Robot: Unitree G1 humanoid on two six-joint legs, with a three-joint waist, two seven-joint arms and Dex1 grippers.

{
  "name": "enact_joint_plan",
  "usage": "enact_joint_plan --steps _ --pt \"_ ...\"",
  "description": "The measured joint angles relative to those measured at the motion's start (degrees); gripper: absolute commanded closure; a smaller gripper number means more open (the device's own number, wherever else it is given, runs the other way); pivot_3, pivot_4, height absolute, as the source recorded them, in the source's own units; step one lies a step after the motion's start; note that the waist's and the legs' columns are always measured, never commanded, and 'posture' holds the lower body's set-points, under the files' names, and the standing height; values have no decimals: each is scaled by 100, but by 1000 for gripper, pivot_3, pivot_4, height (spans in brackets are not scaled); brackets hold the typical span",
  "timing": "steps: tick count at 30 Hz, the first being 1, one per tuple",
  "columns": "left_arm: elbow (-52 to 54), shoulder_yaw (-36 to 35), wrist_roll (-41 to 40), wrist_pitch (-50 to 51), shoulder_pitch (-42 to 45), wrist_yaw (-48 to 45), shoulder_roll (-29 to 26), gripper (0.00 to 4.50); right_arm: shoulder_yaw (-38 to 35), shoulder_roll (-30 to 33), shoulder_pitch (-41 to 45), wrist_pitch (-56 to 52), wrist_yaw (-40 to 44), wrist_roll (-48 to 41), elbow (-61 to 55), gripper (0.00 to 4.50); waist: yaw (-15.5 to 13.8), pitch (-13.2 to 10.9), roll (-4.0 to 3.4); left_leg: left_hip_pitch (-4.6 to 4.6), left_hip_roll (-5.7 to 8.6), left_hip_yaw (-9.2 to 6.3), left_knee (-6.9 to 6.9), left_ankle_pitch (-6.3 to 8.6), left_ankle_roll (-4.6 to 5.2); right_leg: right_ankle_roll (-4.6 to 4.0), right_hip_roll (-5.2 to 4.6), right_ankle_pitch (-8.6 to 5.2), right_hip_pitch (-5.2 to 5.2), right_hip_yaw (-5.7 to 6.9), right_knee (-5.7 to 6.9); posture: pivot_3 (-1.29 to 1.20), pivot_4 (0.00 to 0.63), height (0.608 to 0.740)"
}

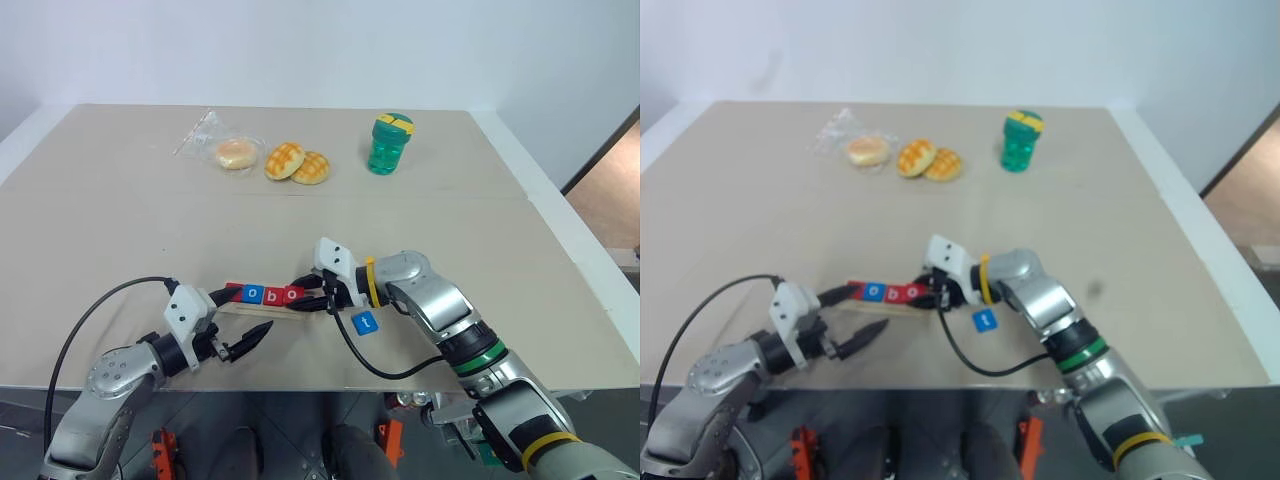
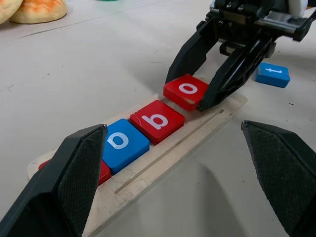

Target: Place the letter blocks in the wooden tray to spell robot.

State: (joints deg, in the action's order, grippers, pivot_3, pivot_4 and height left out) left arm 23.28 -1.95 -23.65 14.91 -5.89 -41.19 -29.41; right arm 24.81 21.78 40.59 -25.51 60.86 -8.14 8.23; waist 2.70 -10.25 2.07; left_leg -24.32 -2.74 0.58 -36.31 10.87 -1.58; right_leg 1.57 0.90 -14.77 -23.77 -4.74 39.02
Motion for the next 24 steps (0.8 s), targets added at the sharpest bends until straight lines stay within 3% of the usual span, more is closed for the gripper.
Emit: enact_joint_plan --steps 18,20,24 --pt "31 0 90 -2 2 -41 -29 0 -2 -263 63 269 38 285 323 3295 1 0 0 2 -2 1 0 0 0 -5 1 3 0 1 2 0 150 740" --pt "31 1 108 -2 3 -41 -29 0 -3 -263 66 269 53 286 324 2206 1 0 0 2 -2 0 0 0 -1 -5 2 3 0 1 2 0 150 740" --pt "31 1 120 -4 9 -41 -29 0 -9 -290 75 194 116 271 322 881 1 0 0 2 -2 1 0 0 -1 -5 2 4 0 1 2 0 150 740"
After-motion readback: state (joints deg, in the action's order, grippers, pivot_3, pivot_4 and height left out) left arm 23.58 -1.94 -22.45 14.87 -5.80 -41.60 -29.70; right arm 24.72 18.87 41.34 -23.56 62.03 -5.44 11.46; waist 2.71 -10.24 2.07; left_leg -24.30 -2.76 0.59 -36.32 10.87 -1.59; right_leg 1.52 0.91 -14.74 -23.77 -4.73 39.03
